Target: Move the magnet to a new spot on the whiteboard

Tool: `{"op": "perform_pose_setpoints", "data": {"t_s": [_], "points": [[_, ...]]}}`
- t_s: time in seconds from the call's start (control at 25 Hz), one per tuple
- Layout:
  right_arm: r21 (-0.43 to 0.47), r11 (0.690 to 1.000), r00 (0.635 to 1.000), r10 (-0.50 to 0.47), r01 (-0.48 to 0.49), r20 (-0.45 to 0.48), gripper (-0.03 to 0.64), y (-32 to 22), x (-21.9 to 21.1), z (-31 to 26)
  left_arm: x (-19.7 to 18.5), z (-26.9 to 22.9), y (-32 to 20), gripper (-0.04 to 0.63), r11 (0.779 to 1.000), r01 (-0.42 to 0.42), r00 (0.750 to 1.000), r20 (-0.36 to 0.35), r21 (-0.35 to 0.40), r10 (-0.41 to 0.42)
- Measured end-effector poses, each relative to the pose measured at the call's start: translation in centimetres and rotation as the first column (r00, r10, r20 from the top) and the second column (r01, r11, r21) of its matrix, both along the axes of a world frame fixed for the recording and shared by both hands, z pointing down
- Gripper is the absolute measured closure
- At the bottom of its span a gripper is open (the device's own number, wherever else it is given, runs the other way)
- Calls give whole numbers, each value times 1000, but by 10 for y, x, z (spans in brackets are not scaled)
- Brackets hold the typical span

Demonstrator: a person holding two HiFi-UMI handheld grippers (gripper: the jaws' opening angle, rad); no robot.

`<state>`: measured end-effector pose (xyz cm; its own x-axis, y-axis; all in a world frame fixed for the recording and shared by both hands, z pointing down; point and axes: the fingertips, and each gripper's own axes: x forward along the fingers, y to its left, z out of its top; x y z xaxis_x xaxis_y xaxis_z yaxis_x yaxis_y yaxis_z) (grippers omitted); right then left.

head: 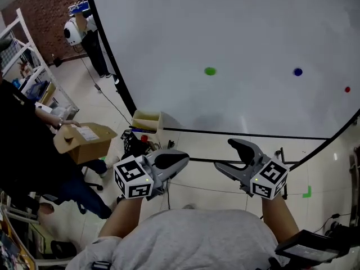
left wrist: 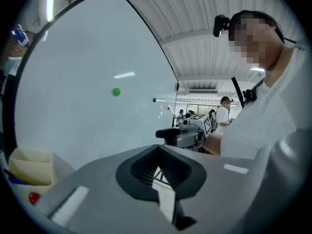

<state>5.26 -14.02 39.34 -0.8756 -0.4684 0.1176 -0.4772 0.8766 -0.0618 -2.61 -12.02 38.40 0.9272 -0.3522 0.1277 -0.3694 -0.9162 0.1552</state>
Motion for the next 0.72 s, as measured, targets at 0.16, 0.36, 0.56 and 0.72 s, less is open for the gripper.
{"op": "perform_pose_setpoints", "data": {"t_s": [0.16, 0.36, 0.56, 0.72], "points": [[-69, 996, 998, -57, 58, 21, 290, 63, 17, 19, 27, 8, 49, 614, 1000, 12, 1000, -17, -23, -13], [-80, 983, 979, -154, 166, 132, 514, 128, 19, 7, 48, 17, 94, 614, 997, 10, 1000, -13, -71, -11], [-123, 979, 967, -131, 161, 219, 612, 145, 11, 3, 44, 11, 121, 614, 997, -26, 1000, -7, -71, 26], [-124, 978, 963, -135, 167, 234, 612, 152, -6, -3, 31, 7, 125, 614, 997, -31, 1000, 0, -72, 31]]}}
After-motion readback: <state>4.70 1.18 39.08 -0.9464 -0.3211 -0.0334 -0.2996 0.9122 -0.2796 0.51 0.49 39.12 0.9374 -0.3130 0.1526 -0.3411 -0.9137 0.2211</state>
